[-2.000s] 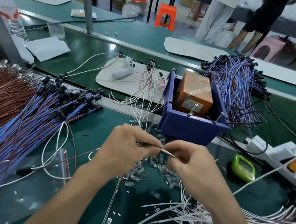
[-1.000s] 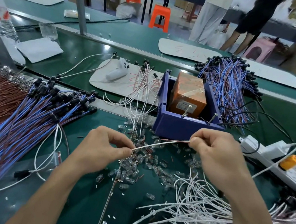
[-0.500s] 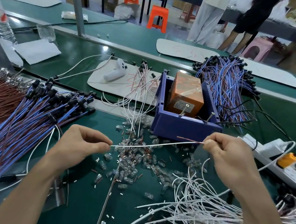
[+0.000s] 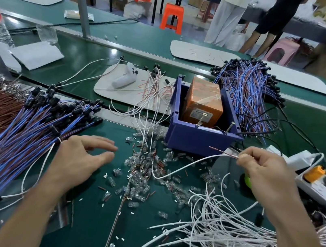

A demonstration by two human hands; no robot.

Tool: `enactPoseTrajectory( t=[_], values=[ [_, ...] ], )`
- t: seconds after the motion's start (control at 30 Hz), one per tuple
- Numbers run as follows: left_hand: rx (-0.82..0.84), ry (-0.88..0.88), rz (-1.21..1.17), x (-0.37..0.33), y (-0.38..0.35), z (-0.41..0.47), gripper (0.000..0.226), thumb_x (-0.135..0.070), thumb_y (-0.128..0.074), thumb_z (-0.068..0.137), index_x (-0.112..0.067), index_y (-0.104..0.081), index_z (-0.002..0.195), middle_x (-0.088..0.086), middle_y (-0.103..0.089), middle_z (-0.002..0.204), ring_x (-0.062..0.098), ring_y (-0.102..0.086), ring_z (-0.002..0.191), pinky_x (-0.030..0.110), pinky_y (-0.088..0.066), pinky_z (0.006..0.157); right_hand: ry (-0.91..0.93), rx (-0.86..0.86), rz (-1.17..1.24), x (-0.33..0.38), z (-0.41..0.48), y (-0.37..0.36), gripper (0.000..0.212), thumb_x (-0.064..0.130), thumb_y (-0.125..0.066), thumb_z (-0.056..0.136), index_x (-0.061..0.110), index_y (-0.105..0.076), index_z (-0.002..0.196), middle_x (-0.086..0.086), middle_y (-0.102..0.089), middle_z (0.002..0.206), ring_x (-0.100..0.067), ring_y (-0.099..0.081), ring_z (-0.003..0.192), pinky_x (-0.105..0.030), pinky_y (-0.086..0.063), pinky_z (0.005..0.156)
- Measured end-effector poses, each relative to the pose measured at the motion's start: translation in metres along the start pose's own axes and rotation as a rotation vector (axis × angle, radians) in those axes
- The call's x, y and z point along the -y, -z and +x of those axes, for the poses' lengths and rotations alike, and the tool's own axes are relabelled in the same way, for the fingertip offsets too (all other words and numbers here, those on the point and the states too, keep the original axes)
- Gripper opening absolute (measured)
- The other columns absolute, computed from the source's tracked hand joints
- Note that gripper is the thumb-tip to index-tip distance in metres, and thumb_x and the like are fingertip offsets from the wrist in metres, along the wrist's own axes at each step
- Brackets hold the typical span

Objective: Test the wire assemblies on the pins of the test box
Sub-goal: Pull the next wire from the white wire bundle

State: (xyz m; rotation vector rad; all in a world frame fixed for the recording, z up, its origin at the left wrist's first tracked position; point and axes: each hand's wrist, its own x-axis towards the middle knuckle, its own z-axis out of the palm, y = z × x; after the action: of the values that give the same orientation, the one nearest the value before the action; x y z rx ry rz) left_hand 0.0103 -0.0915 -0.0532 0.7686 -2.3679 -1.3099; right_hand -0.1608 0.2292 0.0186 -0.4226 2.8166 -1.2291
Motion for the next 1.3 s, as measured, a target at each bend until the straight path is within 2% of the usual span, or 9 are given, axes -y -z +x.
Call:
enactPoseTrajectory(
  t=[0.1,0.27,0.43,0.53,0.73,0.87,1.0,1.13,1.3],
  values=[
    [-0.054,-0.206,0.031,-0.039,-0.021,-0.017,0.029,-0.024,-0.088,0.073,-0.043,-0.081,0.095,-0.03,-0.072,0.106,-0.013,-0.059,0.112,0.002,-0.037,0.099,-0.011,0.06,0.045,0.005,-0.003,-0.008,0.025,0.018,-0.061,0.096,0.026,-0.067,0.074,0.011,-0.036,0.042,-0.007,-0.029,0.039,-0.026,-0.023,0.053],
    [0.071,-0.425,-0.051,-0.094,-0.072,-0.033,0.036,-0.026,-0.085,0.08,-0.038,-0.078,0.113,-0.029,-0.069,0.11,-0.011,-0.057,0.116,0.004,-0.037,0.102,0.076,0.128,-0.006,0.016,-0.012,-0.021,0.024,0.018,-0.063,0.095,0.022,-0.068,0.072,0.01,-0.044,0.044,-0.005,-0.038,0.041,-0.028,-0.027,0.051],
    [0.203,-0.218,-0.163,-0.102,-0.1,-0.025,0.02,-0.027,-0.083,0.085,-0.044,-0.081,0.096,-0.022,-0.073,0.091,-0.006,-0.067,0.088,0.012,-0.051,0.077,0.115,0.171,0.003,0.019,-0.019,-0.023,0.023,0.02,-0.065,0.093,0.029,-0.068,0.072,0.009,-0.049,0.047,-0.005,-0.041,0.045,-0.029,-0.03,0.052],
    [0.248,-0.161,-0.258,-0.097,-0.102,-0.022,0.019,-0.026,-0.084,0.085,-0.044,-0.082,0.088,-0.017,-0.075,0.073,-0.003,-0.061,0.058,0.01,-0.044,0.055,0.113,0.185,0.031,0.014,-0.02,-0.022,0.021,0.021,-0.066,0.092,0.03,-0.069,0.073,0.01,-0.047,0.045,-0.006,-0.039,0.044,-0.024,-0.029,0.049],
    [0.337,-0.06,-0.384,-0.091,-0.102,-0.022,0.022,-0.011,-0.078,0.089,-0.032,-0.084,0.084,-0.001,-0.078,0.072,0.01,-0.072,0.069,0.018,-0.054,0.067,0.127,0.201,0.078,0.01,-0.023,-0.03,0.022,0.02,-0.067,0.092,0.029,-0.069,0.072,0.011,-0.045,0.043,-0.006,-0.038,0.041,-0.017,-0.029,0.042],
    [0.356,-0.026,-0.389,-0.09,-0.102,-0.022,0.023,-0.011,-0.073,0.094,-0.029,-0.083,0.085,0.005,-0.077,0.07,0.015,-0.069,0.066,0.03,-0.057,0.067,0.239,0.16,-0.012,0.013,-0.032,-0.033,0.01,0.028,-0.072,0.085,0.034,-0.066,0.079,0.013,-0.06,0.055,-0.007,-0.051,0.048,-0.016,-0.037,0.047],
    [0.395,-0.034,-0.368,-0.091,-0.099,-0.02,0.025,-0.016,-0.066,0.099,-0.023,-0.083,0.082,0.006,-0.074,0.065,0.011,-0.065,0.059,0.019,-0.051,0.059,0.279,0.118,0.056,0.013,-0.033,-0.034,0.016,0.024,-0.075,0.089,0.032,-0.072,0.076,0.011,-0.062,0.059,-0.005,-0.051,0.05,-0.016,-0.037,0.048],
    [0.413,-0.021,-0.421,-0.094,-0.1,-0.021,0.026,-0.018,-0.061,0.102,-0.016,-0.081,0.087,0.01,-0.074,0.067,0.013,-0.068,0.061,0.019,-0.053,0.061,0.223,0.126,0.106,0.008,-0.033,-0.034,0.019,0.024,-0.072,0.092,0.026,-0.074,0.073,0.007,-0.059,0.054,-0.004,-0.045,0.048,-0.019,-0.036,0.047],
    [0.347,0.012,-0.454,-0.099,-0.112,-0.025,0.036,-0.018,-0.054,0.107,-0.011,-0.077,0.08,0.011,-0.073,0.064,0.016,-0.065,0.058,0.022,-0.054,0.058,0.153,0.054,0.112,0.007,-0.034,-0.039,0.032,0.026,-0.067,0.094,0.022,-0.061,0.063,0.002,-0.058,0.053,-0.01,-0.047,0.048,-0.033,-0.042,0.05]
  ],
)
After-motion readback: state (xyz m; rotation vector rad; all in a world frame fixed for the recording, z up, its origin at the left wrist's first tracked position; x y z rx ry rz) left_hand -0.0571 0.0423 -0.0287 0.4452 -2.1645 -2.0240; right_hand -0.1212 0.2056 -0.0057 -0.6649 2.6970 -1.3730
